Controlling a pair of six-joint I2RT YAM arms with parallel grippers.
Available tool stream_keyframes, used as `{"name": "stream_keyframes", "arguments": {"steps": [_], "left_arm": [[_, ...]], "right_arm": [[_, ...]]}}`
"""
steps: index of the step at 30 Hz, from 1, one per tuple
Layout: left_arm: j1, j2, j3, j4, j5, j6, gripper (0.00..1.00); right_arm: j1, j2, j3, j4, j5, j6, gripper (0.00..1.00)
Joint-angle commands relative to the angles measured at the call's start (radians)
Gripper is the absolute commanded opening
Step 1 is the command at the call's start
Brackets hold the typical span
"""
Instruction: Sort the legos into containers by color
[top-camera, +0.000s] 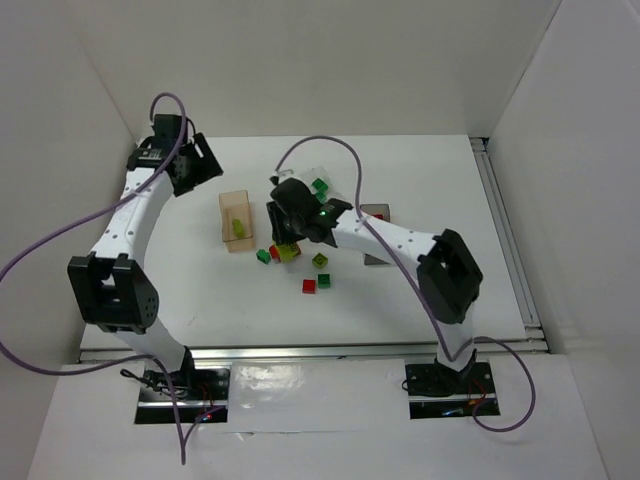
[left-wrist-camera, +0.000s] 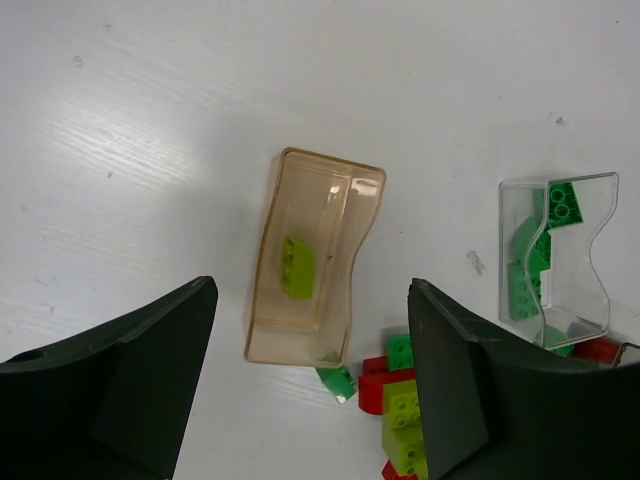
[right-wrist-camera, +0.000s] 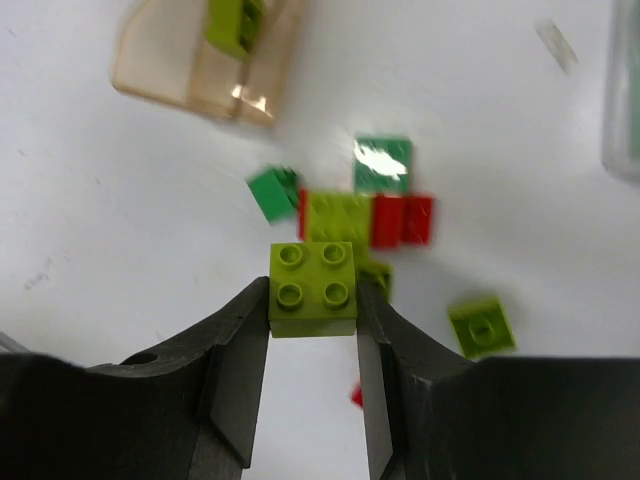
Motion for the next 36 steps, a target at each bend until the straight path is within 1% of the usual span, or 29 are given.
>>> {"name": "stream_keyframes", "arguments": {"steps": [1,2,3,4,5,6,8,9,11,12,13,14,15,17,19,20,21,22,23,24,26,27,28,29,31,34,36], "left_arm": [[0.024,-0.117,-0.059,-0.013,0.026,-0.001,0.85],[0.053,-0.136,-0.076,-0.013,0.026,-0.011,0.85],[0.067,-0.154,-0.091,-0.022,0.017,-0.030,0.85],[0.082,-0.172,-0.108,-0.022,0.017,-0.030,0.85],[0.111,-0.211,-0.140,-0.022,0.017,-0.045,0.85],[0.122,-0.231,-0.156,-0.022,0.017,-0.045,0.85],[0.147,-0.269,-0.196,-0.022,0.026,-0.057,0.85],[0.167,-0.295,-0.205,-0.022,0.035,-0.045,0.85],[0.182,-0.306,-0.214,-0.022,0.036,-0.031,0.85],[0.194,-0.321,-0.214,-0.022,0.036,-0.031,0.85],[0.194,-0.332,-0.225,-0.022,0.051,-0.021,0.85],[0.205,-0.332,-0.225,-0.022,0.062,-0.012,0.85],[0.205,-0.332,-0.225,-0.022,0.062,-0.011,0.85],[0.214,-0.341,-0.236,-0.022,0.074,0.001,0.85],[0.214,-0.341,-0.251,-0.013,0.106,0.011,0.85],[0.205,-0.341,-0.275,-0.004,0.106,0.012,0.85],[0.184,-0.341,-0.288,0.006,0.106,0.012,0.85],[0.170,-0.331,-0.300,0.019,0.106,0.012,0.87],[0.152,-0.331,-0.311,0.019,0.106,0.012,0.87],[0.113,-0.322,-0.320,0.033,0.106,0.001,0.85],[0.072,-0.309,-0.348,0.042,0.121,-0.008,0.83],[0.046,-0.300,-0.369,0.055,0.121,-0.008,0.79],[-0.011,-0.291,-0.383,0.055,0.109,-0.008,0.79],[-0.038,-0.291,-0.395,0.067,0.086,-0.019,0.78],[-0.101,-0.269,-0.438,0.076,0.086,-0.053,0.78],[-0.158,-0.249,-0.505,0.124,0.115,-0.132,0.78],[-0.168,-0.249,-0.516,0.145,0.115,-0.160,0.78]], "right_arm": [[0.014,0.119,0.184,0.070,-0.025,-0.080,0.39],[0.014,0.154,0.279,0.070,-0.025,-0.089,0.39],[0.014,0.224,0.327,0.070,-0.026,-0.103,0.39],[0.014,0.262,0.373,0.059,-0.026,-0.103,0.39],[0.014,0.297,0.463,0.050,-0.026,-0.118,0.39],[0.014,0.367,0.511,0.039,-0.026,-0.118,0.39],[0.014,0.432,0.597,0.024,-0.036,-0.141,0.39],[0.014,0.485,0.669,0.015,-0.050,-0.141,0.41],[0.014,0.530,0.721,0.027,-0.050,-0.151,0.42],[0.005,0.573,0.767,0.027,-0.050,-0.151,0.45],[0.005,0.598,0.798,0.027,-0.065,-0.140,0.48],[-0.007,0.619,0.832,0.009,-0.079,-0.140,0.67],[-0.017,0.651,0.891,-0.004,-0.103,-0.140,0.76],[-0.017,0.641,0.907,-0.013,-0.082,-0.140,0.88],[-0.017,0.534,0.794,0.021,-0.047,-0.140,0.88],[-0.017,0.482,0.724,0.092,-0.020,-0.140,0.88],[-0.027,0.428,0.589,0.126,-0.019,-0.140,0.85],[-0.044,0.326,0.530,0.153,-0.003,-0.140,0.83],[-0.053,0.279,0.477,0.180,0.010,-0.131,0.81],[-0.075,0.198,0.383,0.180,0.040,-0.118,0.78],[-0.101,0.126,0.294,0.180,0.051,-0.109,0.74],[-0.113,0.092,0.249,0.180,0.041,-0.109,0.72],[-0.136,0.037,0.175,0.180,0.040,-0.109,0.72],[-0.145,0.014,0.142,0.167,0.050,-0.100,0.72],[-0.162,-0.026,0.055,0.136,0.050,-0.091,0.72],[-0.184,-0.080,-0.009,0.114,0.050,-0.080,0.73],[-0.175,-0.102,-0.070,0.102,0.022,-0.080,0.73]]}}
